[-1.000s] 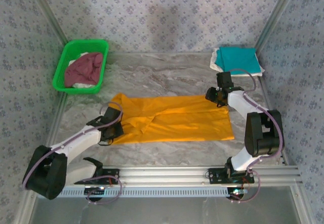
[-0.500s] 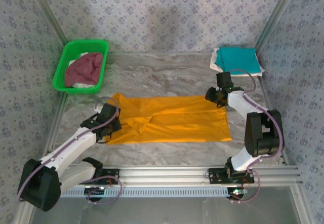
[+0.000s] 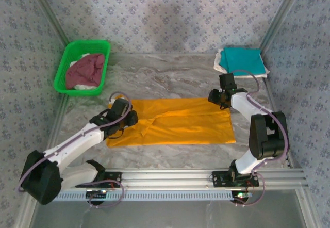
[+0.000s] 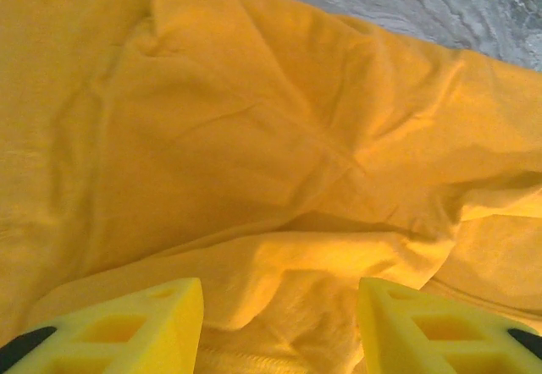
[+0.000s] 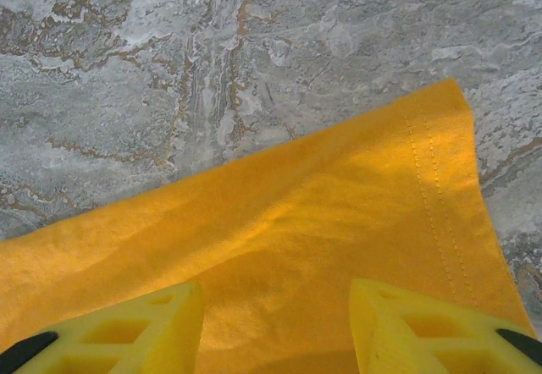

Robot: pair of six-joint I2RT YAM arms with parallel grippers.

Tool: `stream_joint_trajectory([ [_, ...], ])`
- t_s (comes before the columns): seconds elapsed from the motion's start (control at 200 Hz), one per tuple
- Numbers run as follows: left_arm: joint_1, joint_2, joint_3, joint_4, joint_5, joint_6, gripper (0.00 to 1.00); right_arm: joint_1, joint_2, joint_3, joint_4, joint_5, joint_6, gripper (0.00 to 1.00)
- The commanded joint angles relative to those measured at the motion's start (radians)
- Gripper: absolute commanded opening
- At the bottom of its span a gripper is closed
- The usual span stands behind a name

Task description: Fold and stack the t-shirts

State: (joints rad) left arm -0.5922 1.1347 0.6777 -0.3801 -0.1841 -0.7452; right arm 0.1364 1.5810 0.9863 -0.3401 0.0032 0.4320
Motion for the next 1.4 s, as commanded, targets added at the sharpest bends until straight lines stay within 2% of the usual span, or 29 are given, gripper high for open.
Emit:
stream_joint_trajectory([
  [0.0, -0.008, 0.066, -0.01, 0.143, 0.069, 0.014, 0.51, 0.009, 0.025, 0.029, -0.016, 0.0, -0.011, 0.51],
  [0.195, -0.006, 0.164, -0.004, 0.206, 0.071, 0.009, 0.5, 0.009, 0.021, 0.025, -0.018, 0.004, -0.016, 0.51],
  [0.31, 0.004, 0.183, -0.006, 0.168, 0.039, -0.022, 0.46, 0.007, 0.017, 0.025, -0.027, 0.007, -0.019, 0.51],
  [0.7, -0.01, -0.04, -0.123, 0.021, -0.014, -0.167, 0.42, 0.01, 0.022, 0.038, -0.03, -0.001, -0.025, 0.51],
  [0.914, -0.011, -0.001, -0.19, 0.193, 0.012, -0.152, 0.42, 0.021, 0.033, 0.05, -0.027, -0.003, -0.021, 0.51],
  [1.139, -0.008, 0.145, -0.107, 0.279, 0.031, -0.101, 0.4, 0.032, 0.028, 0.058, -0.042, 0.007, -0.026, 0.51],
  [1.304, -0.001, 0.171, -0.099, 0.279, 0.022, -0.096, 0.27, 0.033, 0.019, 0.049, -0.047, 0.014, -0.03, 0.51],
  [1.364, 0.002, 0.166, -0.102, 0.273, 0.018, -0.093, 0.14, 0.032, 0.02, 0.046, -0.046, 0.016, -0.031, 0.51],
  [1.394, 0.003, 0.162, -0.102, 0.265, 0.015, -0.094, 0.11, 0.031, 0.022, 0.045, -0.045, 0.016, -0.031, 0.51],
])
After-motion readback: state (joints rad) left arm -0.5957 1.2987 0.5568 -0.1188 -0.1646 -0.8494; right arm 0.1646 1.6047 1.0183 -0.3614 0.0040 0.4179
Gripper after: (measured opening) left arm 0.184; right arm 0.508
